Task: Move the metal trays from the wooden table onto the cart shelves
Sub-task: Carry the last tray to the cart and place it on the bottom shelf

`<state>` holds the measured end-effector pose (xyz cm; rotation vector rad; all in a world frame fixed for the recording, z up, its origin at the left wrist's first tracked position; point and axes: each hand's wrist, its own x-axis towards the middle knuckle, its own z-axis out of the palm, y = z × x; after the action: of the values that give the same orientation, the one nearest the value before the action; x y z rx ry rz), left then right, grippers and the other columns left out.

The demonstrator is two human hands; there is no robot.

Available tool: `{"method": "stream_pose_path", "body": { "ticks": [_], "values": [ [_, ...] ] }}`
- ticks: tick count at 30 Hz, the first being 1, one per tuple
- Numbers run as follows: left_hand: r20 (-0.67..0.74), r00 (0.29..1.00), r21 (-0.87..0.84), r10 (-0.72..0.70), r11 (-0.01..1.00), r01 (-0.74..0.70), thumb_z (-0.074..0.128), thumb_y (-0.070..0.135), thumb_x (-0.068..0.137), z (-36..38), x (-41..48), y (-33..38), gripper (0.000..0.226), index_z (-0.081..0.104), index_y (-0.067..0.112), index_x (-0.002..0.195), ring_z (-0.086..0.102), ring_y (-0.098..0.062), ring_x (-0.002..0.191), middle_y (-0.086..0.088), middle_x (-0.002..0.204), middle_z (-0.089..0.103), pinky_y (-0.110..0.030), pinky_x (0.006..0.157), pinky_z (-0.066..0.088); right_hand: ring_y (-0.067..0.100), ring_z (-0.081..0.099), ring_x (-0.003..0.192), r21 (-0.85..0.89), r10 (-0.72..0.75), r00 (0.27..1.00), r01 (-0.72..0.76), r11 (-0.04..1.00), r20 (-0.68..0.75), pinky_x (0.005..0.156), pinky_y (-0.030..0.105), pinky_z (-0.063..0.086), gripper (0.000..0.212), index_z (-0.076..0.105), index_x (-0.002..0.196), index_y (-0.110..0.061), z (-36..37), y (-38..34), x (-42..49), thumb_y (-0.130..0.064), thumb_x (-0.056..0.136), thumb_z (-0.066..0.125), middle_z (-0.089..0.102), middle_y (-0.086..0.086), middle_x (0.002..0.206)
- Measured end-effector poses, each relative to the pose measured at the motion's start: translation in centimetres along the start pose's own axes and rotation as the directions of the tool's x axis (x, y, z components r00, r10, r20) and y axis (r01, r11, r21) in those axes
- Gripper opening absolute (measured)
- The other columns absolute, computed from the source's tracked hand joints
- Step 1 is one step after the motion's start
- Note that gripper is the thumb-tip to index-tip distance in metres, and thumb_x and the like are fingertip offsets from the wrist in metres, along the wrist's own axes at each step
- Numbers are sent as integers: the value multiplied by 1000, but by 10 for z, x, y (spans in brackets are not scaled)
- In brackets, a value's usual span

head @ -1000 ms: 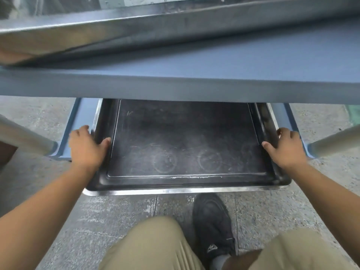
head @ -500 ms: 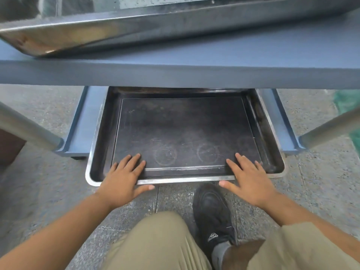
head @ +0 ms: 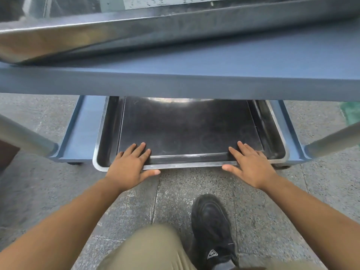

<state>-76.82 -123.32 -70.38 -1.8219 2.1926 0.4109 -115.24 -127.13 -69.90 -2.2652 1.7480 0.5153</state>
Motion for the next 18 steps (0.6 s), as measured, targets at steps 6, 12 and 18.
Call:
{"method": "stream_pose_path", "body": {
  "ticks": [6,12,18],
  "values": [
    [-1,1000,7,6,1000,-6,7,89,70,-6,29,-7,107,18,26,155,8,-24,150,2,165,7,-52,118,22,26,15,150,-15,20,999,-20,1000,-32,116,50,23,104,18,155,-29,-5,4,25,-88,72,-2,12,9,164],
    [-16,1000,11,-15,1000,15,5,88,72,-4,33,-4,105,18,25,155,9,-26,150,1,164,9,-53,118,23,24,11,150,-7,1,1000,-1,1000,-12,117,50,20,101,15,155,-32,-9,14,39,-88,72,3,9,5,164],
    [-50,993,-39,-103,994,101,5,89,73,2,36,10,105,19,25,155,9,-26,151,0,164,10,-52,118,23,24,6,151,-5,5,1000,-5,1000,2,119,55,7,103,15,154,-37,-20,25,57,-90,67,1,8,0,164]
  ]
}}
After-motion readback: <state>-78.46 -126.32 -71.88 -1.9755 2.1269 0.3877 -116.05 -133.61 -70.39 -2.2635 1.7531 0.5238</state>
